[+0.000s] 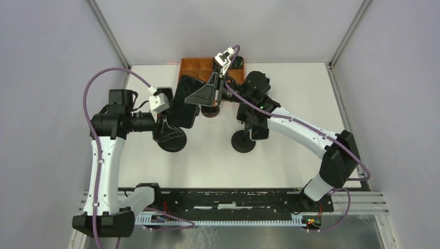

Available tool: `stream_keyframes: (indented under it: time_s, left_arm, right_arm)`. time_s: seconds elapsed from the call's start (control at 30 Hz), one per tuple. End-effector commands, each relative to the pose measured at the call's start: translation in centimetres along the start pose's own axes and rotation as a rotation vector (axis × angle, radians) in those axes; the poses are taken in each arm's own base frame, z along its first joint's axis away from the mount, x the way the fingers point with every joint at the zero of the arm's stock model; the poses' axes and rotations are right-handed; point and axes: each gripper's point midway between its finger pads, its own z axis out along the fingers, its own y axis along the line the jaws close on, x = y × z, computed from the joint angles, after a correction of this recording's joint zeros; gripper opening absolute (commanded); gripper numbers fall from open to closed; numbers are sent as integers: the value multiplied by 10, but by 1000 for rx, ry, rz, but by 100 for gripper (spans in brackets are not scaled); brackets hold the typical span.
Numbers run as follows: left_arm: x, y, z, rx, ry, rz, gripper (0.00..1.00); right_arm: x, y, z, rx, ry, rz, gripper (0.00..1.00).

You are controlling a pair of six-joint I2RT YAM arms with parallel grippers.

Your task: Remove the phone from the phone stand

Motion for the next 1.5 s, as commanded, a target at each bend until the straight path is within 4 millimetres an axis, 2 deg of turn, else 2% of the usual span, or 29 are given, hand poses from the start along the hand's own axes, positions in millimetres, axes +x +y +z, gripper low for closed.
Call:
stream_keyframes:
  time_s: [0.0,0.13,0.27,0.47,0.63,0.83,0.93,1.03,1.13,1.3,1.47]
  left_arm:
    - [-26,-4,-2,16,-81,58,43]
    - [-24,-4,0,27,-84,39,45]
    - [-22,-4,2,44,-92,18,53]
    - [-28,-15,-3,57,-100,83,62]
    - [-26,-23,-8,90,-51,88,63]
    - [-34,-34,-8,125,-105,80,62]
    - [-37,-50,-3,192,-124,78,62]
    - [-38,-62,0,242,-141,59,62]
    - [-36,-66,4,278,-158,51,62]
    - [-30,-49,11,262,-141,42,56]
    - [-28,-33,18,245,-134,36,37]
  right_arm:
    - [-19,111,-15,-270,-118,-134,0]
    - [-15,120,-23,-288,-123,-139,0]
    - [-9,125,-29,-290,-127,-135,0]
    - [2,121,-36,-248,-106,-146,0]
    - [2,120,-43,-188,-100,-188,0]
    - [-3,127,-41,-216,-113,-170,0]
    - [-7,134,-39,-250,-118,-165,0]
    - [-9,132,-35,-251,-121,-162,0]
    - [-10,134,-31,-273,-120,-144,0]
    - [-6,135,-21,-297,-100,-125,0]
    - [-3,135,-15,-307,-92,-120,0]
